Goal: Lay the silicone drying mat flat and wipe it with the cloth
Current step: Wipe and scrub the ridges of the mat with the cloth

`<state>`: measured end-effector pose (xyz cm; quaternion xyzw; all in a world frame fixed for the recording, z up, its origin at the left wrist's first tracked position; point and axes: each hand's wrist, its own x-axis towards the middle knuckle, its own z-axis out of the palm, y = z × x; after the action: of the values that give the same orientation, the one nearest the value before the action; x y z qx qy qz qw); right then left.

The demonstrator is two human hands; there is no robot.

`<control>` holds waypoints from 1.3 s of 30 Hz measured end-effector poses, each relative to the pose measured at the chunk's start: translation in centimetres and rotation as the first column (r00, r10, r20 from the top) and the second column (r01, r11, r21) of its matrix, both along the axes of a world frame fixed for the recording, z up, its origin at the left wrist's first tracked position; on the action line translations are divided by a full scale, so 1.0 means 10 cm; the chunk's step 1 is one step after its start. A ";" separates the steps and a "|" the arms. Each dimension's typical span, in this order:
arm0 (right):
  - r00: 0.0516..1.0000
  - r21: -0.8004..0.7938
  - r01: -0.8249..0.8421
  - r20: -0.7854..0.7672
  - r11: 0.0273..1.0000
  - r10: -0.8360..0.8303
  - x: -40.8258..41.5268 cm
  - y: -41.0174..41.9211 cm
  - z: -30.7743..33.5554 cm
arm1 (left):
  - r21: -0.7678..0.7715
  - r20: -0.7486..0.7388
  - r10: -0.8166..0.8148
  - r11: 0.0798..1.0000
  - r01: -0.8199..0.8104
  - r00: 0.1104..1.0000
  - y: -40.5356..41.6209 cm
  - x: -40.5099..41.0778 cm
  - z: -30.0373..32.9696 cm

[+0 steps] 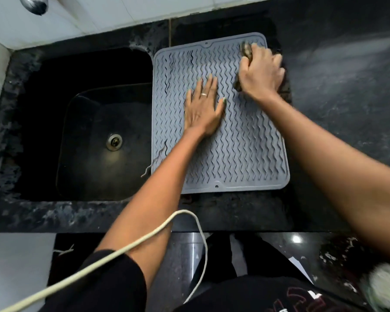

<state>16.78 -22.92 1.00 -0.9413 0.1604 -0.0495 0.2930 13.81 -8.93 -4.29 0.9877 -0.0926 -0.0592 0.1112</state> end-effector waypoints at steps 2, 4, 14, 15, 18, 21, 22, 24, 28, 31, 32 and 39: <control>0.978 -0.108 -0.094 -0.194 0.990 0.072 0.14 0.00 -0.13 | -0.016 0.020 0.016 1.000 -0.016 1.000 0.01 -0.21 0.00; 0.977 -0.213 -0.152 -0.182 0.965 0.114 0.15 -0.01 -0.25 | -0.025 0.029 0.037 0.999 -0.036 0.999 0.00 -0.29 0.00; 0.978 -0.360 -0.202 -0.029 0.911 0.206 -0.92 0.02 -0.29 | 0.007 0.011 0.059 0.998 -0.059 0.998 -0.05 -0.29 0.02; 0.976 -0.371 -0.206 -0.012 0.906 0.217 -1.10 0.01 -0.30 | 0.005 0.005 0.066 0.998 -0.066 0.998 -0.05 -0.29 0.03; 0.969 -0.424 -0.225 -0.001 0.877 0.247 -1.58 -0.04 -0.29 | -0.003 0.006 0.103 0.995 -0.103 0.995 -0.08 -0.39 0.01; 0.974 -0.437 -0.205 0.001 0.876 0.228 -1.74 -0.08 -0.24 | -0.003 0.011 0.116 0.993 -0.116 0.993 -0.09 -0.58 -0.02; 0.981 -0.366 -0.163 0.036 0.916 0.189 -1.68 -0.08 -0.19 | -0.002 0.017 0.116 0.993 -0.116 0.993 -0.09 -0.64 -0.03; 0.988 -0.160 -0.038 0.140 0.986 0.060 -1.45 -0.09 -0.06 | 0.007 0.028 0.110 0.994 -0.110 0.994 -0.08 -0.74 -0.03; 0.989 -0.055 -0.023 0.142 0.998 0.031 -0.88 -0.15 0.02 | 0.029 0.024 0.105 0.994 -0.106 0.994 -0.09 -0.87 -0.02; 0.969 -0.227 -0.244 -0.092 0.943 0.229 -0.74 -0.17 -0.17 | 0.023 0.022 0.115 0.993 -0.115 0.993 -0.11 -0.95 0.02; 0.966 -0.279 -0.257 -0.097 0.925 0.239 -0.75 -0.18 -0.23 | 0.021 0.018 0.116 0.993 -0.117 0.993 -0.11 -0.95 0.03; 0.970 -0.375 -0.155 0.116 0.914 0.212 -1.62 -0.13 -0.34 | 0.012 0.011 0.132 0.991 -0.132 0.991 -0.12 -0.99 0.04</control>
<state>0.61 -24.24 -2.41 -0.9833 0.0358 -0.1230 0.1291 3.87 -10.12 -3.90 0.9927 -0.0274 -0.0472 0.1080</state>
